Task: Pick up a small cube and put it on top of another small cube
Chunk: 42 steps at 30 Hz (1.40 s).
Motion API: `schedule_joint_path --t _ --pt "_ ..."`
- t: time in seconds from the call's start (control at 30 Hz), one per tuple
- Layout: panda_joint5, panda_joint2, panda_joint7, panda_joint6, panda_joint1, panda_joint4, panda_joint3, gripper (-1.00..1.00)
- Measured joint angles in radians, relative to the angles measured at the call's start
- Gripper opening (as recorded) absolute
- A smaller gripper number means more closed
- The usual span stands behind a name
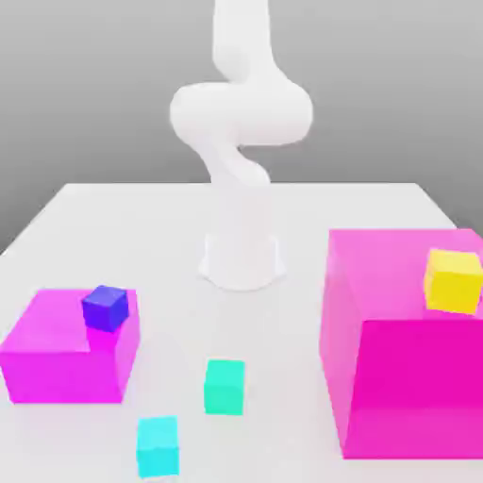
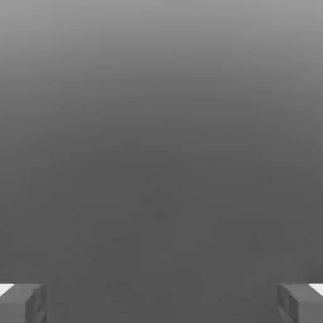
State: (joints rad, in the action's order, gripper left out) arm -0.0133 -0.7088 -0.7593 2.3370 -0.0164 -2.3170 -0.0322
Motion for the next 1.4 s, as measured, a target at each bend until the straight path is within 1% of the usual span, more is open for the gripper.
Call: schedule_joint_path --t 0.33,0.57,0.7,0.87,1.0,1.03,1.27,1.4 --pt "-0.071 0.369 0.177 0.149 -0.049 -0.069 -0.118 0.00" --pt "-0.126 0.623 0.303 0.251 -0.047 -0.116 -0.165 0.00" --pt "-0.140 0.766 0.363 0.311 -0.024 -0.143 -0.174 0.00" --pt "-0.128 0.941 0.412 0.393 0.001 -0.173 -0.181 0.00" --pt "-0.182 1.087 0.460 0.500 0.045 -0.150 -0.130 0.00" --pt "-0.196 1.120 0.471 0.526 0.058 -0.144 -0.114 -1.00" --pt "-0.196 1.126 0.471 0.530 0.063 -0.143 -0.109 -1.00" --pt "-0.134 1.003 0.424 0.435 0.029 -0.169 -0.156 -1.00"
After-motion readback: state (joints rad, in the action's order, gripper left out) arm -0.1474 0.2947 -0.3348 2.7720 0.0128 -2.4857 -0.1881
